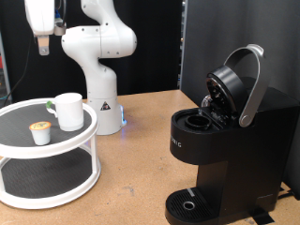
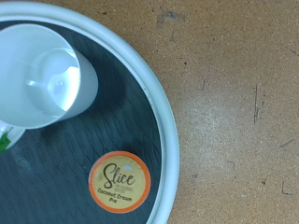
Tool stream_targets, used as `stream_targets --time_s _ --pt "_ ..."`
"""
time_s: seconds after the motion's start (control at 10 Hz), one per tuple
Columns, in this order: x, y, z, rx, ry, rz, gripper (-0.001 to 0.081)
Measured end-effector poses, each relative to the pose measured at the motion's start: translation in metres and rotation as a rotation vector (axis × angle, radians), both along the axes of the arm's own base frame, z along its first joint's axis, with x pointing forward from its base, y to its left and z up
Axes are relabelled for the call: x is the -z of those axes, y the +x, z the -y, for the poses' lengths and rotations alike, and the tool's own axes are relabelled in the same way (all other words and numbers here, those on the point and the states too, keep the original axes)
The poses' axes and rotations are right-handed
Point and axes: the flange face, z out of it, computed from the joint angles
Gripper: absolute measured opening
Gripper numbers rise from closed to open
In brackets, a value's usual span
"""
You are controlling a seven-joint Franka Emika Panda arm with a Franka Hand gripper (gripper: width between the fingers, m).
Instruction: Make a cup of coffee with the keurig machine
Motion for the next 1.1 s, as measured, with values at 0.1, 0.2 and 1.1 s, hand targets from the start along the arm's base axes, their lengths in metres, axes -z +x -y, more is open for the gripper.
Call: stream_targets --time_s 0.1,0.2,1.1 --pt "0.004 0.005 0.001 0.000 -0.002 -0.008 0.0803" --pt "0.006 0.008 0.002 -0.001 -0.003 -0.009 0.0803" --pt "0.053 0.008 -0.004 -0.090 -0.028 0.004 0.0803"
